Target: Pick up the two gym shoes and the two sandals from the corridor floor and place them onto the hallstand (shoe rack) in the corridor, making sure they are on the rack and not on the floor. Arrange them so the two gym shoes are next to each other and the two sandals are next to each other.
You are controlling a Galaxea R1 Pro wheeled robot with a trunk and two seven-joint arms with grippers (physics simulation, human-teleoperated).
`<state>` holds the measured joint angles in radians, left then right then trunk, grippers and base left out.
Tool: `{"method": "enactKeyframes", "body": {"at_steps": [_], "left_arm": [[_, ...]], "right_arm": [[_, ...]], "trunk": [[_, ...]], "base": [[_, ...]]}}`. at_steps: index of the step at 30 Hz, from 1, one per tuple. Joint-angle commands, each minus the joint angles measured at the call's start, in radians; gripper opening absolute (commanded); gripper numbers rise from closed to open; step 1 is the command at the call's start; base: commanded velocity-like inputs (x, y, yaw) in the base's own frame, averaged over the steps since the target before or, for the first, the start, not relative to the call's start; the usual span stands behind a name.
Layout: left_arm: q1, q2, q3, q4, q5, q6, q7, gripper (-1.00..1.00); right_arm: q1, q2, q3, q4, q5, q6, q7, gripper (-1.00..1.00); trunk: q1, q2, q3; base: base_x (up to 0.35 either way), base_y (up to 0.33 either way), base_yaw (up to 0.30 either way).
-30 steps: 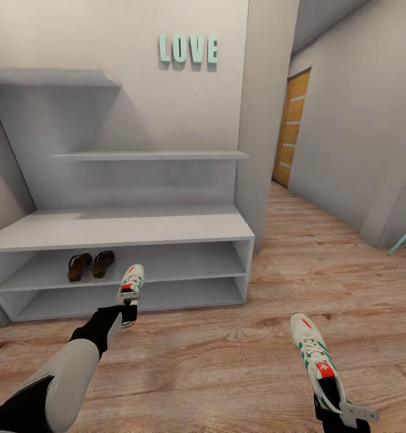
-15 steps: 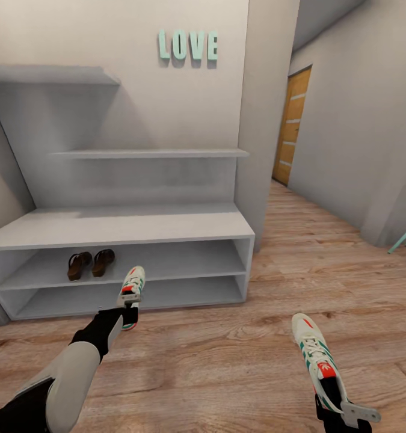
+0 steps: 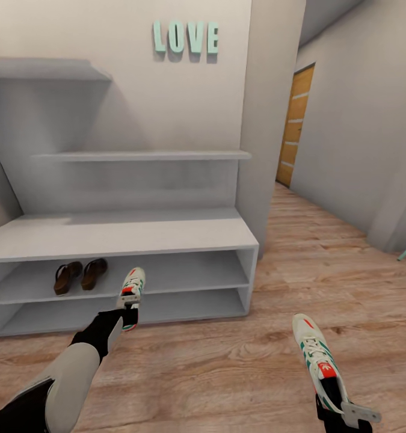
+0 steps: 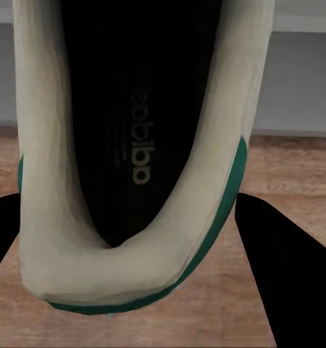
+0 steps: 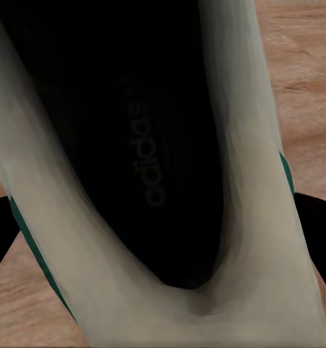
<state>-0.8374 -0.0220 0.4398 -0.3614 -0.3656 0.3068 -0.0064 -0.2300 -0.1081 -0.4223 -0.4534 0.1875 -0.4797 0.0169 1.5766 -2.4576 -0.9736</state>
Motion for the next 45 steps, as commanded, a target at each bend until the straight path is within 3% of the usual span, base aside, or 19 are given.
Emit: {"method": "enactKeyframes", "body": {"at_steps": [1,22,34,40,45], "left_arm": [[-0.001,-0.001,0.005,-0.002,-0.004,0.005,-0.001,-1.0],[-0.002,0.0,0.005,-0.002,-0.004,0.005,-0.001,-1.0],[-0.002,-0.001,0.005,-0.003,-0.004,0.003,0.0,-1.0],[-0.002,0.0,0.005,-0.004,-0.004,0.004,0.0,-1.0],[-0.002,0.001,0.005,-0.005,-0.004,0.004,0.001,-1.0]], "right_arm": [[-0.001,0.001,-0.007,0.001,0.01,-0.004,0.002,-1.0],[-0.002,0.001,-0.007,0.001,0.01,-0.004,0.001,-1.0],[-0.001,0.001,-0.007,0.001,0.01,-0.004,0.001,-1.0],[-0.001,0.001,-0.007,0.001,0.01,-0.004,0.001,-1.0],[-0.001,0.001,-0.007,0.002,0.01,-0.005,0.001,-1.0]], "trunk": [[0.0,0.0,-0.001],[0.0,0.0,-0.001],[0.0,0.0,-0.001],[0.023,-0.042,-0.02],[0.023,-0.042,-0.02]], "base": [[0.336,-0.081,0.0],[0.324,-0.087,0.0],[0.035,-0.003,0.0],[0.0,0.0,0.0],[0.0,0.0,0.0]]}}
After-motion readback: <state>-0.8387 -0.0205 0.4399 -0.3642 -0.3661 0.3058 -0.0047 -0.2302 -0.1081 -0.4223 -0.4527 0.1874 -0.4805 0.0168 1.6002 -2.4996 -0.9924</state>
